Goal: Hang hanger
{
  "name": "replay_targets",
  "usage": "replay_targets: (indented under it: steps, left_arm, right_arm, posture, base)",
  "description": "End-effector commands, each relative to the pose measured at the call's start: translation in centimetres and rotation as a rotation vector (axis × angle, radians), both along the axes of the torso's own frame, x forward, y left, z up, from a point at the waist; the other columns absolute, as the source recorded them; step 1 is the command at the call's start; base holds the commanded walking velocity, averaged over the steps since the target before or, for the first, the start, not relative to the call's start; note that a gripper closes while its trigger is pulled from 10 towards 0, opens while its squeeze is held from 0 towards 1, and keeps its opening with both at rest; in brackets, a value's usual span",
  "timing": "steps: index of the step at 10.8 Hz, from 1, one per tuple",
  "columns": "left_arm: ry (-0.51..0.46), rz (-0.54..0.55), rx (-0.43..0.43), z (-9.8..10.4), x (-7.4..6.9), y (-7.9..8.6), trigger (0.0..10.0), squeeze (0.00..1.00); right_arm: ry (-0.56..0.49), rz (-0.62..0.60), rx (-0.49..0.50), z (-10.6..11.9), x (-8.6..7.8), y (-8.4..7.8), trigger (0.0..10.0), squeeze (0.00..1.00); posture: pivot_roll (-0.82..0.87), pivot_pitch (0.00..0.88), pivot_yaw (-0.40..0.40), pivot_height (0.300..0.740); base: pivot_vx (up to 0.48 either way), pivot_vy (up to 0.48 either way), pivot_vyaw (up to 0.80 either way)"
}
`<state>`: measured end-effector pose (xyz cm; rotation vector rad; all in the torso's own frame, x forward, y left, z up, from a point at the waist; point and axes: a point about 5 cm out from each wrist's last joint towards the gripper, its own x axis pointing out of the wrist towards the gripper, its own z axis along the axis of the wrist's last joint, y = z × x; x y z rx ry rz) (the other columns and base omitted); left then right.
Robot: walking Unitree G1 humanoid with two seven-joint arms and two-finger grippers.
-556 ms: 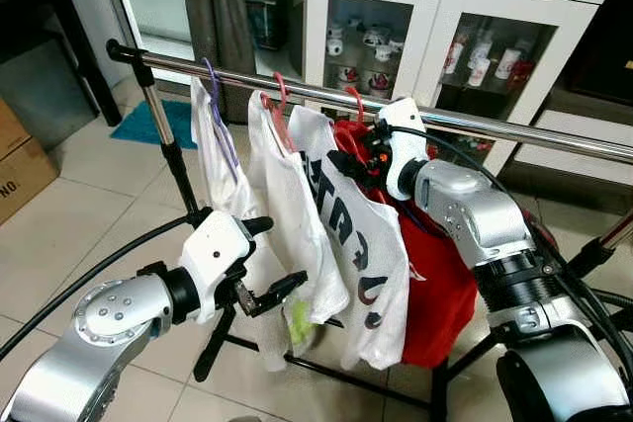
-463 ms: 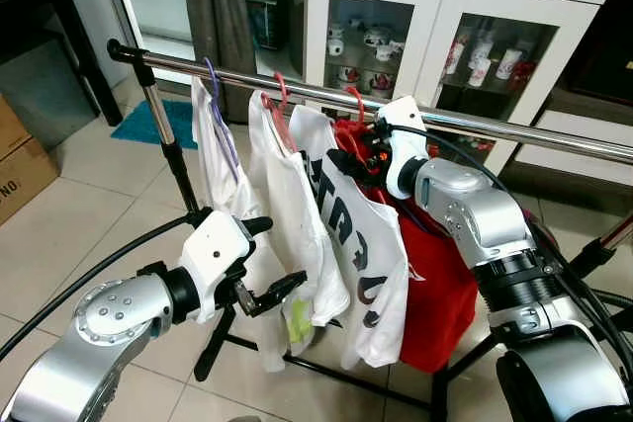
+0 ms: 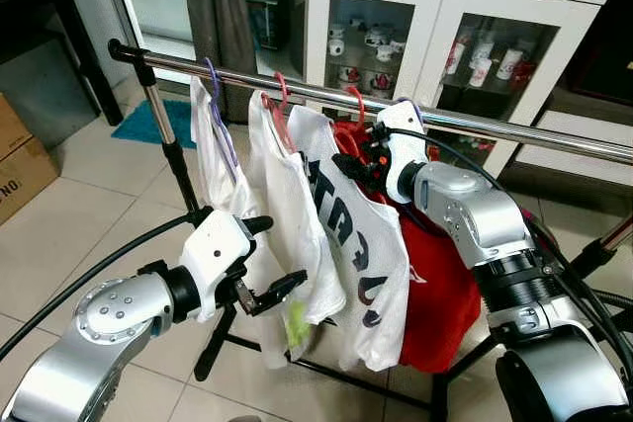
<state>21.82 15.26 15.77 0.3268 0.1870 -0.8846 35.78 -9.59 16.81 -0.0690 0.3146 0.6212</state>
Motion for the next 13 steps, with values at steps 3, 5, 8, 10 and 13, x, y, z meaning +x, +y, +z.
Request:
replay_targets:
  steps: [3,5,8,10,13]
  left_arm:
    - [-0.005,-0.020,0.009,-0.09,0.12,-0.30,10.0,0.00]
    - [-0.004,-0.018,0.007,-0.14,0.14,-0.34,10.0,0.00]
    - [-0.005,-0.018,0.007,-0.17,0.15,-0.42,10.0,0.00]
    - [-0.006,-0.019,0.006,-0.17,0.19,-0.50,10.0,0.00]
    - [-0.009,-0.018,0.009,-0.15,0.21,-0.47,10.0,0.00]
  right_arm:
    - [0.003,0.001,0.010,0.21,-0.02,-0.24,0.0,0.00]
    - [0.013,0.005,0.006,0.11,-0.03,-0.23,0.0,0.00]
    - [0.040,-0.003,0.001,-0.36,0.06,-0.22,0.0,0.00]
    - [0.047,-0.012,0.023,-0.42,0.20,0.00,0.0,0.00]
    - [0.039,-0.030,0.044,-0.36,0.30,-0.16,0.0,0.00]
  posture:
    - [0.18,0.000,-0.030,0.740]
    - [0.18,0.000,-0.034,0.740]
    - [0.18,0.000,-0.039,0.740]
    - [0.18,0.000,-0.040,0.740]
    - [0.18,0.000,-0.040,0.740]
  base:
    - [0.000,0.000,0.00]
    - [0.000,0.000,0.00]
    - [0.000,0.000,0.00]
    - [0.000,0.000,0.00]
    - [0.000,0.000,0.00]
